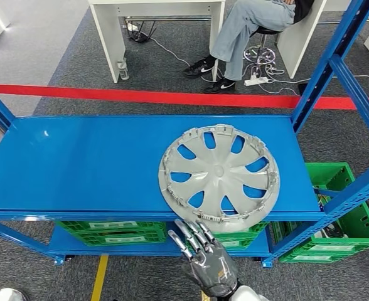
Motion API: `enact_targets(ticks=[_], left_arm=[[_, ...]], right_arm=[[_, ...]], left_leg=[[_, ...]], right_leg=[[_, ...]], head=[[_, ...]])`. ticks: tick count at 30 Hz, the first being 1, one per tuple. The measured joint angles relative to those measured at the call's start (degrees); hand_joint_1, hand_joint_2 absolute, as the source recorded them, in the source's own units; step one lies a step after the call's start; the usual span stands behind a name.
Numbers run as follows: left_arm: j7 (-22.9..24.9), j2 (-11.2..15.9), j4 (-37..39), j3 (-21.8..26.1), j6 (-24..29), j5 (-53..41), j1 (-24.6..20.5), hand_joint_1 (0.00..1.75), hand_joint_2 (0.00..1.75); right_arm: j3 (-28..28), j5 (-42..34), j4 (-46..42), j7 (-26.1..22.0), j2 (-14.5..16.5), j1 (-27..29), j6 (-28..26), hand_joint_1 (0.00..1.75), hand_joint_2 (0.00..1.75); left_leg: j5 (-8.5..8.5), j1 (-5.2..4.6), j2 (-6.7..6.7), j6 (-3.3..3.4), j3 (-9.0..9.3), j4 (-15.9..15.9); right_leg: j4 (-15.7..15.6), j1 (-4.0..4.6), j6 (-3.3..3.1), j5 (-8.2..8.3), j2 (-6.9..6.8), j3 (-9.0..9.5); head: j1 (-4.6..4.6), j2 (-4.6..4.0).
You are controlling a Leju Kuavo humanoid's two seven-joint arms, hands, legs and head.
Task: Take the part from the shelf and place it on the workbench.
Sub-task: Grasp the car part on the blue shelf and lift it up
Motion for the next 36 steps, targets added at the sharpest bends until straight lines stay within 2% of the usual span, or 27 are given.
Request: enact_targets(ticks=[19,36], left_arm=[[-3.1,0.1,0.0,0.0,0.2,-0.8,0.0,0.0,0.0],[-8.4,0.2,0.0,0.2,-3.9,0.8,0.1,0.0,0.0]], right_arm=[[-3.6,0.5,3.2,-0.6,4.5,-3.1,0.2,0.0,1.75],[-6.2,1.6,10.6,0.8,4.8,-6.0,1.5,0.0,1.75]], left_leg=[[0.01,0.0,0.0,0.0,0.0,0.0],[0.01,0.0,-0.01,0.0,-0.01,0.0]], right_leg=[[0.0,0.0,-0.01,0.01,0.0,0.01],[0.0,0.0,-0.01,0.02,-0.02,0.01]], head=[[-0.01,0.0],[0.0,0.0]])
